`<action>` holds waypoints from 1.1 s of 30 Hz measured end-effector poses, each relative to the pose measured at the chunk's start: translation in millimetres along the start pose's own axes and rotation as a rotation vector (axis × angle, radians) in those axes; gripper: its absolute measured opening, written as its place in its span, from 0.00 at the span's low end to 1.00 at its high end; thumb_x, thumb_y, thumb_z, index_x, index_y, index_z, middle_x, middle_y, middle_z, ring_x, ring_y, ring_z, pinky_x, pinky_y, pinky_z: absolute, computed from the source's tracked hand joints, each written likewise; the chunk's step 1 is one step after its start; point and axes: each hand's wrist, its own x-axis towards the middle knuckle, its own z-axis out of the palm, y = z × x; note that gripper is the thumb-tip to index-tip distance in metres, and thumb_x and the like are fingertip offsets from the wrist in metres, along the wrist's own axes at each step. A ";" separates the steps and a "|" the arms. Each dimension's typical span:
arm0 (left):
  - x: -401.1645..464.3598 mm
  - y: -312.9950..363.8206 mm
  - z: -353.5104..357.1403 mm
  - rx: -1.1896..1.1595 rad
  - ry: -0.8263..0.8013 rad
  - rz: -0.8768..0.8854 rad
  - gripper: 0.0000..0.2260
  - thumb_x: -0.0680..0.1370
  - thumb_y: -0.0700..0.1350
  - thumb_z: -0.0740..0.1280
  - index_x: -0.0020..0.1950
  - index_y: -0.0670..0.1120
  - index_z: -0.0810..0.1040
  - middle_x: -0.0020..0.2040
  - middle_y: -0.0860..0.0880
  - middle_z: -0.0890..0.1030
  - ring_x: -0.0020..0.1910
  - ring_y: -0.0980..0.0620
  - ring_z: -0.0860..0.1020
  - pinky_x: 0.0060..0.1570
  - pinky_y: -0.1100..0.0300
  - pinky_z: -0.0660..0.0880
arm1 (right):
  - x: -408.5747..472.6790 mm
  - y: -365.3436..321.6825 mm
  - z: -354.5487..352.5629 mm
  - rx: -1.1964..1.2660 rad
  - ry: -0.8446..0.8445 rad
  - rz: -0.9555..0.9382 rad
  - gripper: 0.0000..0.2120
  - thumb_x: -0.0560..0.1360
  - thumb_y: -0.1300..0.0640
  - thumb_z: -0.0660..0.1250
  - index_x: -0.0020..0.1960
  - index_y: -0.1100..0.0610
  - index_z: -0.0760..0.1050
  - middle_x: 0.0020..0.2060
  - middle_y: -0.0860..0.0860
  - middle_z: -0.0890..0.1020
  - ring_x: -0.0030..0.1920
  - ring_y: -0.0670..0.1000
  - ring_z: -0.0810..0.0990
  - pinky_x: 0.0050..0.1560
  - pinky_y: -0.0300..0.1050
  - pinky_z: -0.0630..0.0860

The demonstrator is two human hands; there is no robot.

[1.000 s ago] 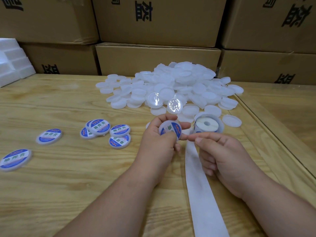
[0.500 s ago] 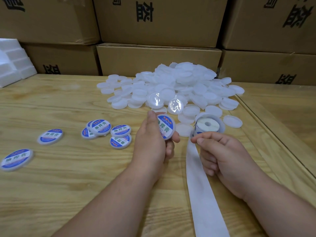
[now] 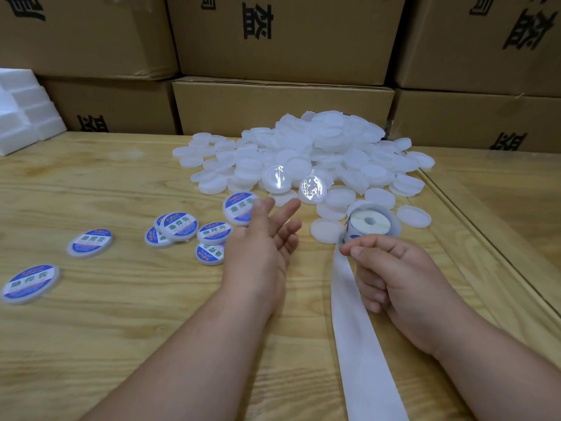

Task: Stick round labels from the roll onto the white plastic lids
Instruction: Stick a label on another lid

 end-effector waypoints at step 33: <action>0.9 -15.2 -7.2 1.620 -0.129 0.406 0.22 0.81 0.48 0.60 0.76 0.56 0.69 0.75 0.51 0.70 0.78 0.45 0.59 0.77 0.51 0.55 | -7.2 5.0 5.3 -0.609 0.105 -0.328 0.10 0.76 0.59 0.70 0.50 0.44 0.81 0.41 0.49 0.79 0.33 0.46 0.74 0.38 0.30 0.71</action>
